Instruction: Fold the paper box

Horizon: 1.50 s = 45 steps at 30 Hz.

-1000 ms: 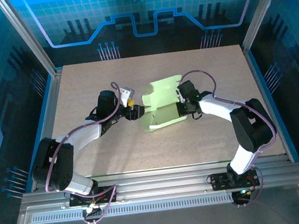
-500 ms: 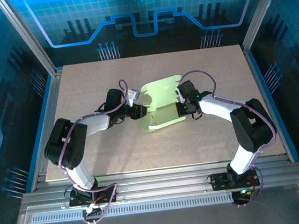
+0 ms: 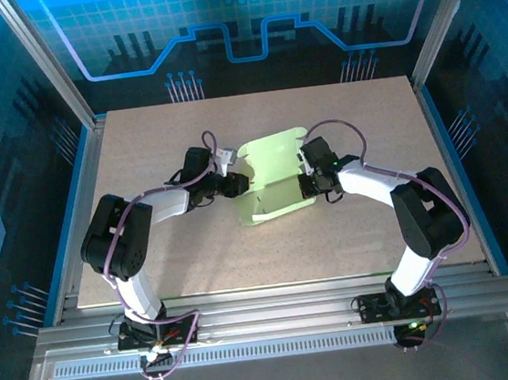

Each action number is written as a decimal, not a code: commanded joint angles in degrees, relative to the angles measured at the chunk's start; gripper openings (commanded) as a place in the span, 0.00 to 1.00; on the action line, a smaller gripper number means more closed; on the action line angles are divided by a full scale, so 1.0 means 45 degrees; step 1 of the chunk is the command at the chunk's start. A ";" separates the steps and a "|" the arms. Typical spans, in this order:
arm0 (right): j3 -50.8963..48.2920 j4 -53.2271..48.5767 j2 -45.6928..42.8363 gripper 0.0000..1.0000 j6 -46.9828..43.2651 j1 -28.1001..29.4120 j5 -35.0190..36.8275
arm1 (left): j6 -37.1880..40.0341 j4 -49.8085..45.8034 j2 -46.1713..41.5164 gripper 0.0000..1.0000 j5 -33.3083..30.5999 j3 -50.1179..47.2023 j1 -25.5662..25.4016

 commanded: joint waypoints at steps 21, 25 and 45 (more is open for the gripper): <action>0.0104 0.0065 0.0155 0.00 0.0301 0.0249 -0.0076 | -0.5147 -0.0894 -0.0103 0.42 -0.0733 0.0410 -0.0721; 0.0153 0.0079 0.0295 0.00 0.0328 0.0358 0.0010 | -0.5834 -0.0138 -0.0201 0.44 -0.0327 0.0228 -0.0984; 0.0034 0.0416 0.0578 0.00 0.1860 0.0590 0.0725 | -1.0181 0.4732 -0.0323 0.53 -0.0853 -0.1803 -0.1577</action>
